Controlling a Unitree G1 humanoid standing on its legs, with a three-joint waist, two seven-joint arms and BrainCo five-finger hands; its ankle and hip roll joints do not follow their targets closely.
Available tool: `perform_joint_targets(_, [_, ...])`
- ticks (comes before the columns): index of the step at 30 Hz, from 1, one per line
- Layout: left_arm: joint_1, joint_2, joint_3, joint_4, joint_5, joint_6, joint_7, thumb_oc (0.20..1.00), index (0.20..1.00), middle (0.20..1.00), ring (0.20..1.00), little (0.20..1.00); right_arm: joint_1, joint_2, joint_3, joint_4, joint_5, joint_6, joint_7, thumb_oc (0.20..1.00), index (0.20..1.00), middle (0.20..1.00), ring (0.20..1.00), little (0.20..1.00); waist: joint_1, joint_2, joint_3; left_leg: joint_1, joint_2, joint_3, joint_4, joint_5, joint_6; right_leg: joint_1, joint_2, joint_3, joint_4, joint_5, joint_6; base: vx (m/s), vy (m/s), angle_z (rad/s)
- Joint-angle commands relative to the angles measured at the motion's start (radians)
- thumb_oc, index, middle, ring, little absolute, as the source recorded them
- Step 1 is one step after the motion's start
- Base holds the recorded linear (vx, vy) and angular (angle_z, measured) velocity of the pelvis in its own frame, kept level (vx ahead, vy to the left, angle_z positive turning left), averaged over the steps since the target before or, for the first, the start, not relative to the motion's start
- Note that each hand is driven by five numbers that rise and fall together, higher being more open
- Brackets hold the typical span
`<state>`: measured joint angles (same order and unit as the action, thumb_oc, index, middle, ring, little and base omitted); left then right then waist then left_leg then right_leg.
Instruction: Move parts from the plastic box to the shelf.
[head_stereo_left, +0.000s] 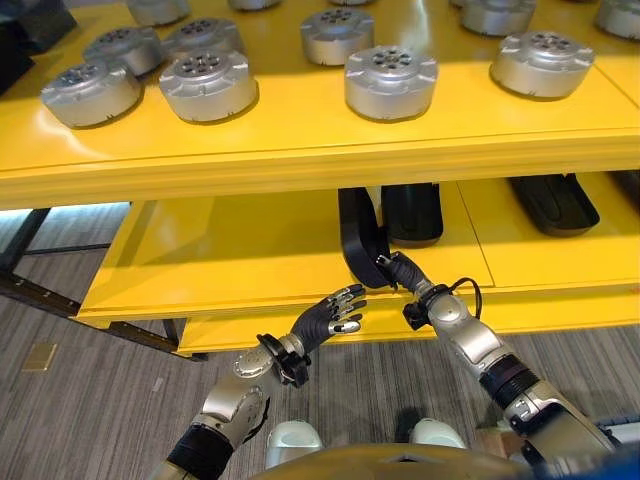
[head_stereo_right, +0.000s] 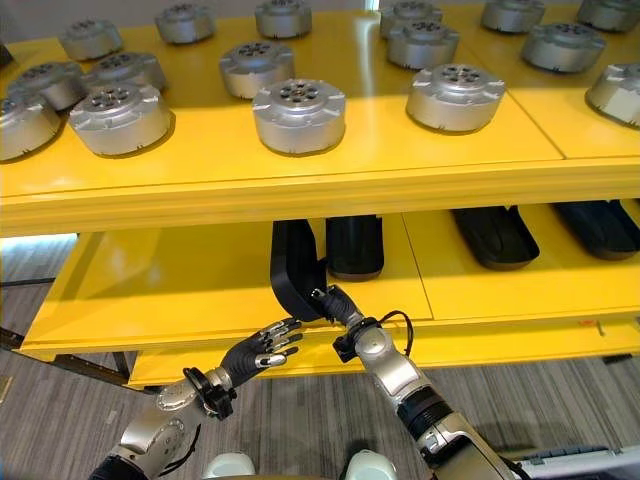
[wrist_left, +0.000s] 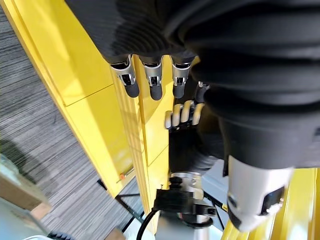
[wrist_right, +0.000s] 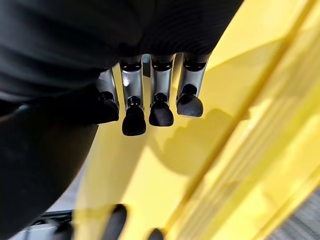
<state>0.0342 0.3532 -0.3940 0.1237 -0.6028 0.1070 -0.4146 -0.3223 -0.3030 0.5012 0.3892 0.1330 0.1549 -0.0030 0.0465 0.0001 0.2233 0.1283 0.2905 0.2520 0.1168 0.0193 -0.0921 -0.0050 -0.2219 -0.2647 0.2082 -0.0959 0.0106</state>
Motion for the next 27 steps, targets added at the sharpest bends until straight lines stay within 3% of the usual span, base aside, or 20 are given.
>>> perform_joint_targets(1, [0.004, -0.005, 0.007, -0.073, -0.055, -0.01, 0.025, 1.0, 1.0, 1.0, 1.0, 1.0, -0.071, 0.032, 0.008, -0.048, 0.021, -0.069, 0.018, 0.2, 0.2, 0.2, 0.2, 0.2, 0.034, 0.03, -0.048, -0.031, -0.04, -0.035, 0.071, 0.046, -0.017, 0.067, 0.008, -0.077, 0.0, -0.013, 0.041, -0.03, 0.382, -0.45])
perform_joint_targets(5, [-0.01, 0.018, 0.002, -0.063, -0.055, 0.011, 0.034, 1.0, 1.0, 1.0, 1.0, 1.0, -0.08, 0.054, -0.009, 0.006, 0.081, -0.082, -0.014, 0.2, 0.2, 0.2, 0.2, 0.2, 0.044, 0.037, -0.035, -0.023, -0.102, -0.074, 0.059, -0.039, 0.016, 0.075, -0.001, -0.031, 0.009, 0.006, 0.068, 0.0, 0.189, -0.19])
perform_joint_targets(8, [-0.014, 0.037, 0.01, -0.062, -0.05, 0.008, 0.025, 1.0, 1.0, 1.0, 1.0, 1.0, -0.081, 0.073, -0.036, 0.024, 0.079, -0.097, -0.04, 0.2, 0.2, 0.2, 0.2, 0.2, 0.047, 0.039, -0.024, -0.003, -0.125, -0.059, 0.019, -0.083, 0.039, 0.066, -0.022, -0.018, 0.017, 0.027, 0.103, -0.05, 0.158, -0.01])
perform_joint_targets(11, [-0.017, 0.055, 0.022, -0.07, -0.05, 0.013, 0.026, 1.0, 1.0, 1.0, 1.0, 1.0, -0.09, 0.094, -0.054, 0.033, 0.061, -0.103, -0.073, 0.2, 0.2, 0.2, 0.2, 0.2, 0.059, 0.044, -0.009, 0.0, -0.138, -0.054, -0.015, -0.079, 0.056, 0.058, -0.039, -0.023, 0.023, 0.038, 0.129, -0.1, 0.109, 0.14])
perform_joint_targets(18, [-0.01, 0.066, 0.047, -0.096, -0.041, 0.017, 0.005, 1.0, 1.0, 1.0, 1.0, 1.0, -0.115, 0.104, -0.065, 0.03, 0.045, -0.094, -0.118, 0.2, 0.2, 0.2, 0.2, 0.2, 0.108, 0.042, 0.017, -0.03, -0.152, -0.071, -0.038, -0.061, 0.063, 0.074, -0.052, -0.054, -0.016, 0.054, 0.15, -0.1, 0.024, 0.14])
perform_joint_targets(26, [-0.008, 0.058, 0.036, -0.095, -0.047, 0.026, 0.018, 1.0, 1.0, 1.0, 1.0, 1.0, -0.177, 0.084, -0.104, 0.092, 0.044, -0.061, -0.143, 0.2, 0.2, 0.2, 0.2, 0.2, 0.127, 0.04, 0.031, -0.056, -0.112, -0.037, -0.021, -0.042, 0.035, 0.088, -0.065, -0.094, -0.035, 0.057, 0.15, -0.03, 0.017, 0.05])
perform_joint_targets(27, [-0.01, 0.056, 0.032, -0.089, -0.05, 0.025, 0.012, 1.0, 1.0, 1.0, 1.0, 1.0, -0.188, 0.076, -0.121, 0.114, 0.047, -0.058, -0.157, 0.2, 0.2, 0.2, 0.2, 0.2, 0.125, 0.042, 0.033, -0.059, -0.095, -0.009, -0.02, -0.033, 0.026, 0.088, -0.068, -0.107, -0.028, 0.054, 0.148, 0.01, 0.051, 0.07])
